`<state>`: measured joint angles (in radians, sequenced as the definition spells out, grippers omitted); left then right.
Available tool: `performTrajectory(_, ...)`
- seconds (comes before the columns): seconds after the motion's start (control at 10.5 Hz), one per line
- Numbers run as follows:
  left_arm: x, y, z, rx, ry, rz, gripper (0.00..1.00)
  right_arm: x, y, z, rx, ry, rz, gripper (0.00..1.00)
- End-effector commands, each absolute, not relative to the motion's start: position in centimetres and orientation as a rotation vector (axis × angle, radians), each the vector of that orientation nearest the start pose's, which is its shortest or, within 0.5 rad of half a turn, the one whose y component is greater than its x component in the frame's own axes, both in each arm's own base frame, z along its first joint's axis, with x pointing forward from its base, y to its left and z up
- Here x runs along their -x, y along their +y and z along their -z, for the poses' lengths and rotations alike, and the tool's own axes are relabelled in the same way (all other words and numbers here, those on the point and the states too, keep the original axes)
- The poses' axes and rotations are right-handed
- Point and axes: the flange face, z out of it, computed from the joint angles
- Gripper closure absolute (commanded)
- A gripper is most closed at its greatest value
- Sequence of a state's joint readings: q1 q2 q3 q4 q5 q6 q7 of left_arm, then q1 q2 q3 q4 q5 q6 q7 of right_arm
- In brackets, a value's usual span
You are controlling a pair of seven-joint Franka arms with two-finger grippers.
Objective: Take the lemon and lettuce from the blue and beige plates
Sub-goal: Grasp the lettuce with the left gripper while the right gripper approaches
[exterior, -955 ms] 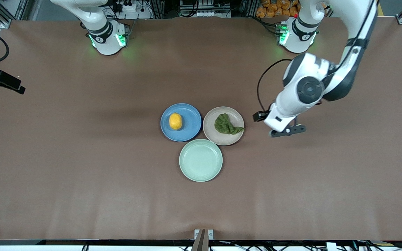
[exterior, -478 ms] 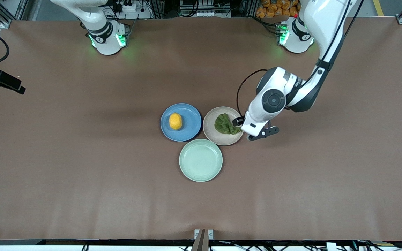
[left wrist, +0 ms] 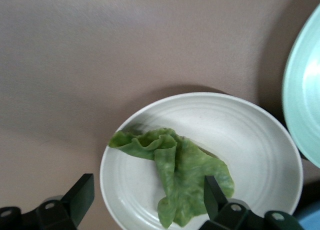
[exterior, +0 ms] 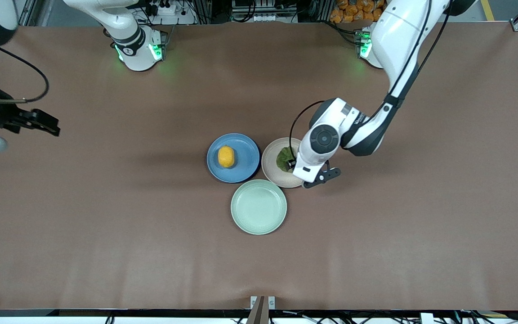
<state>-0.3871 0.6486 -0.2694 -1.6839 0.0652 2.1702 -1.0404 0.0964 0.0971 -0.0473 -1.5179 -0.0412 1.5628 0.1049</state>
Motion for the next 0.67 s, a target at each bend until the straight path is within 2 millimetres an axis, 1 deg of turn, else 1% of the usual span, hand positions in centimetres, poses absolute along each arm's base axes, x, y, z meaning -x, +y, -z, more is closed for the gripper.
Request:
performTrajectory(0.0,-54.0,-40.0,-20.9,3.016,-0.618,-0.253,0.08,-60.0,4.4,-57.5,3.206,0.036,-0.042,0.0)
performTrajectory(0.19,-53.4,-40.8,-20.5,3.008,-0.636,-0.256,0.1,-60.6,5.1,-56.6,3.181,0.017,-0.045,0.0)
performTrajectory(0.29,-53.1,-41.0,-19.9,3.001,-0.645,-0.263,0.14,-60.8,5.4,-56.0,3.15,0.019,-0.052,0.0)
performTrajectory(0.38,-53.1,-41.1,-19.4,2.999,-0.67,-0.261,0.18,-61.2,5.6,-55.1,3.143,0.018,-0.067,0.0)
performTrajectory(0.48,-52.8,-41.6,-19.1,3.002,-0.682,-0.256,0.27,-61.7,5.8,-53.7,3.142,0.016,-0.103,0.0)
performTrajectory(0.57,-52.5,-42.0,-18.5,3.003,-0.691,-0.256,0.28,-61.8,7.2,-52.8,3.142,-0.003,-0.127,0.0)
